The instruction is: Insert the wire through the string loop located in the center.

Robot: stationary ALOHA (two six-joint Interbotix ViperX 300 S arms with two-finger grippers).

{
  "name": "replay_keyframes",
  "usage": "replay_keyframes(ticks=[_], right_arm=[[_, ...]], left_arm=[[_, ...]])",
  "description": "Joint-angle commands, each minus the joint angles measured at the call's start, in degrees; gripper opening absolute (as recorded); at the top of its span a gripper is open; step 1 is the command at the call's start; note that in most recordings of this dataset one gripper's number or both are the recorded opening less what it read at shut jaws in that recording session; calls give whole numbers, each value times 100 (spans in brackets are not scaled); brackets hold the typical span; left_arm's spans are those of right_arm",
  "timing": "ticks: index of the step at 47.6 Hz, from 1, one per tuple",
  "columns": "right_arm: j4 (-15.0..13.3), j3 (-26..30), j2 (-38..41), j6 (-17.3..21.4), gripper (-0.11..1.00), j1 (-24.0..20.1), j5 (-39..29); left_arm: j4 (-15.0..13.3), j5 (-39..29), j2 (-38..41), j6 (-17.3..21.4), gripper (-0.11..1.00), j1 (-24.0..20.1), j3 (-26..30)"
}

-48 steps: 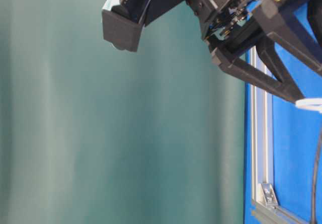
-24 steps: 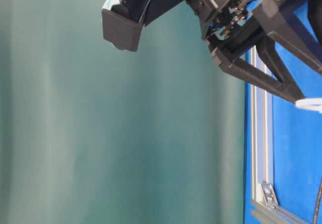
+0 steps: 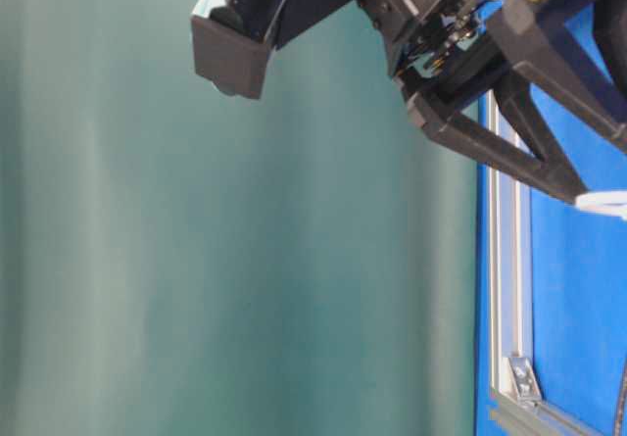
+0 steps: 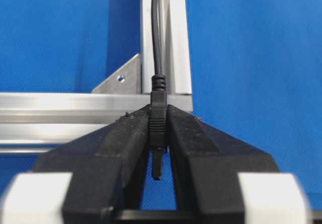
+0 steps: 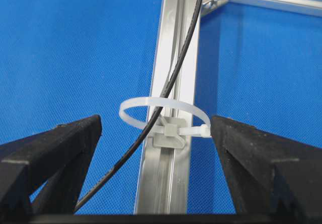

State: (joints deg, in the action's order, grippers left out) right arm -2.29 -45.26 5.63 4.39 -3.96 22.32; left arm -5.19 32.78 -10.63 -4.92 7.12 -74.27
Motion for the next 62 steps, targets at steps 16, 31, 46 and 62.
replay_keyframes(ticks=[16, 31, 46, 62], right_arm=[[9, 70, -185, 9, 97, -18, -44], [9, 70, -343, 0, 97, -35, -229], [9, 9, -993, 0, 97, -44, -694], [9, 0, -1345, 0, 97, -44, -1020]], left_arm=[[9, -272, -35, -70, 92, -105, 105], [9, -316, -141, -88, 92, -105, 220], [18, -1063, -694, -35, 92, -141, 510], [44, -1257, -1072, -35, 92, -167, 501]])
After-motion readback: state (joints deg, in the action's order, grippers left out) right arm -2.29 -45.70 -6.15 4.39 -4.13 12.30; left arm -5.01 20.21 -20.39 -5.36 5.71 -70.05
